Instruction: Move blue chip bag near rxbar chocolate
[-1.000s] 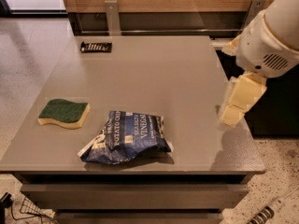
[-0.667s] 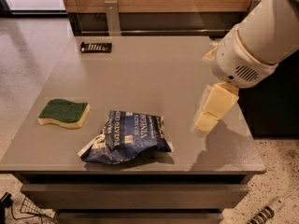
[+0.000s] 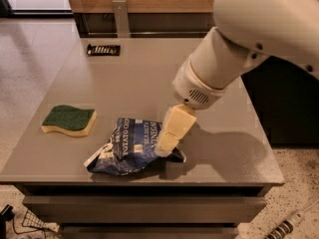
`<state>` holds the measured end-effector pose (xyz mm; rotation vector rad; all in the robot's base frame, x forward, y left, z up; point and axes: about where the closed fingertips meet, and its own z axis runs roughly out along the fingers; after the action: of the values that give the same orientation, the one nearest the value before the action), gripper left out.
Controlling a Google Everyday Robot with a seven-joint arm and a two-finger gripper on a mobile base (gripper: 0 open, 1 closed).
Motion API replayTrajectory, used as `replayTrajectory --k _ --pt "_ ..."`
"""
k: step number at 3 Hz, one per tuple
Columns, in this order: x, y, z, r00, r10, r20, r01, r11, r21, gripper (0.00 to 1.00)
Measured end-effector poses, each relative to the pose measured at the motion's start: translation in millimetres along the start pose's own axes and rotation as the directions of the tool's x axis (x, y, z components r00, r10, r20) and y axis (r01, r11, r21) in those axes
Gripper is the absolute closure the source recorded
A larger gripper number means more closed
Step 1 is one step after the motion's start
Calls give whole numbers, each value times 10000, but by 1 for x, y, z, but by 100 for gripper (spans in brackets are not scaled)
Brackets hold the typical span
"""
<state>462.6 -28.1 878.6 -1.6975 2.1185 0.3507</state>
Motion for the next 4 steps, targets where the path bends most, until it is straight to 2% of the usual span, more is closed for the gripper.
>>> replayTrajectory --k 1,2,4 --pt "0 6 48 9988 169 -455 -208 9960 -868 0" --pt "3 22 74 9961 221 -854 -339 9898 -1386 13" --pt "2 25 75 9954 208 -934 -343 9888 -1450 59"
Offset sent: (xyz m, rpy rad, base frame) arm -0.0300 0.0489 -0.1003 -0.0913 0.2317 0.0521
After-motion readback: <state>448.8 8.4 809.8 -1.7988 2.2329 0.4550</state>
